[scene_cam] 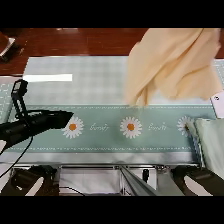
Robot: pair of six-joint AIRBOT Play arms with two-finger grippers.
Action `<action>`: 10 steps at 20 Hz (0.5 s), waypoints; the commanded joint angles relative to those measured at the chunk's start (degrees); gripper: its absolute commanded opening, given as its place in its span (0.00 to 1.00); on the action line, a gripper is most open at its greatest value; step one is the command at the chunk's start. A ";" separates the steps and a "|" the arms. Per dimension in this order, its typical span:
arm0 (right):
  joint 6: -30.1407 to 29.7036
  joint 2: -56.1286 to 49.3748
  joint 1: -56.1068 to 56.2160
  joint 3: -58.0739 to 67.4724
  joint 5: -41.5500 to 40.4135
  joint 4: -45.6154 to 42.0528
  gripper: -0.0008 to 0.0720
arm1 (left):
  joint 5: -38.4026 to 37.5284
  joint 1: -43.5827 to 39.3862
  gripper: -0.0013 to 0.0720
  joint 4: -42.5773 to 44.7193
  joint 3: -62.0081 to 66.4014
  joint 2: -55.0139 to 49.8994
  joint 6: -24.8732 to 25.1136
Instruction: Fold the shirts.
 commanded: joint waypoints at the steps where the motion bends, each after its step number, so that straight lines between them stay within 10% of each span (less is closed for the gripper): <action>1: 1.62 -1.42 10.60 -10.99 3.50 -0.74 0.05 | 1.05 1.75 0.71 2.75 0.48 0.57 -0.09; 10: 11.06 -23.37 27.61 -24.65 -15.17 6.40 0.14 | -3.30 2.62 0.71 0.96 -0.66 0.44 -0.15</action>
